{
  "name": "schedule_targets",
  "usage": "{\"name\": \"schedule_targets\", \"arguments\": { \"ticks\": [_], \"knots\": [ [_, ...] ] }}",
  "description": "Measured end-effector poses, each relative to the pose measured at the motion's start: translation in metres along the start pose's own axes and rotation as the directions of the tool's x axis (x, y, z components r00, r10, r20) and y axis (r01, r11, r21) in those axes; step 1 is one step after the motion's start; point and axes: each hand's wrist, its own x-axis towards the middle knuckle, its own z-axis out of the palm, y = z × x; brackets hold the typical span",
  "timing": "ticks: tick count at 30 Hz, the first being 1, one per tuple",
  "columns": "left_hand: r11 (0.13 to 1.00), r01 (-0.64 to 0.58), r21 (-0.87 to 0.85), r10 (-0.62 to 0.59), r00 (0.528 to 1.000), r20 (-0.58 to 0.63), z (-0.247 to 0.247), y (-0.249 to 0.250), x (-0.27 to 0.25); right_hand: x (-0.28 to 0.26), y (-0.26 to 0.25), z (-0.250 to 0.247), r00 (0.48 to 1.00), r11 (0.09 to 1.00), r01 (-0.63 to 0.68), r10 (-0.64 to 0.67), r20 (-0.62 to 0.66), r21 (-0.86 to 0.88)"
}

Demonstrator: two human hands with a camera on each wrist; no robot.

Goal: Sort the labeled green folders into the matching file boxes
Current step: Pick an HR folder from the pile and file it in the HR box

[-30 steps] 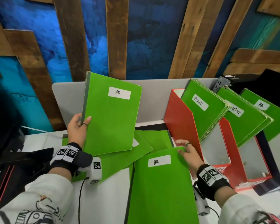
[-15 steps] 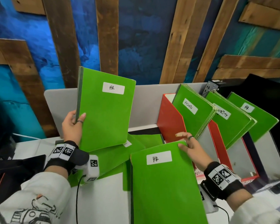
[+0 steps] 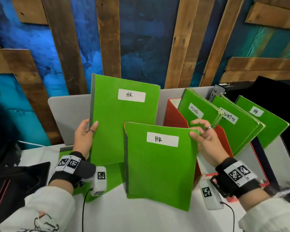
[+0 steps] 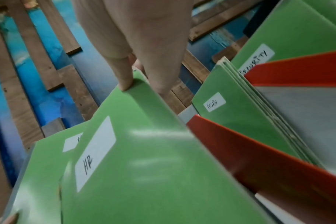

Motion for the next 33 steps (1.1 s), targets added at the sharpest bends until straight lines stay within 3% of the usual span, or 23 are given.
{"name": "schedule_targets", "arguments": {
  "ticks": [6,14,20,23,25,28,30,33],
  "knots": [
    [0.999,0.03,-0.021,-0.028,0.995,0.1,0.016,-0.005,-0.031,0.008,0.01,0.021,0.997,0.99,0.066,-0.06,-0.053,0.126],
    [0.941,0.3,-0.16,-0.261,0.939,0.225,0.022,-0.027,-0.054,0.018,0.03,0.029,0.971,0.976,0.104,-0.059,-0.232,0.19],
    [0.974,0.217,-0.064,-0.183,0.92,0.346,0.026,-0.016,-0.053,0.014,0.042,0.035,0.972,0.98,0.127,-0.093,-0.214,0.151],
    [0.972,0.223,-0.078,-0.184,0.921,0.342,0.023,-0.019,-0.045,0.011,0.047,0.033,0.97,0.983,0.101,-0.064,-0.233,0.152],
    [0.97,0.233,-0.066,-0.196,0.914,0.355,0.021,-0.021,-0.042,0.01,0.051,0.027,0.983,0.984,0.028,0.005,-0.186,0.175],
    [0.967,0.253,0.005,-0.231,0.874,0.428,0.022,-0.022,-0.04,0.006,0.053,0.016,0.992,0.99,-0.124,0.123,0.014,0.07],
    [0.964,0.264,0.026,-0.246,0.855,0.456,0.025,-0.024,-0.041,0.002,0.052,0.011,0.961,0.969,-0.244,0.239,0.142,0.024],
    [0.969,0.248,0.01,-0.225,0.862,0.453,0.032,-0.024,-0.041,-0.006,0.05,0.005,0.896,0.924,-0.343,0.376,0.236,-0.169]
  ]
}}
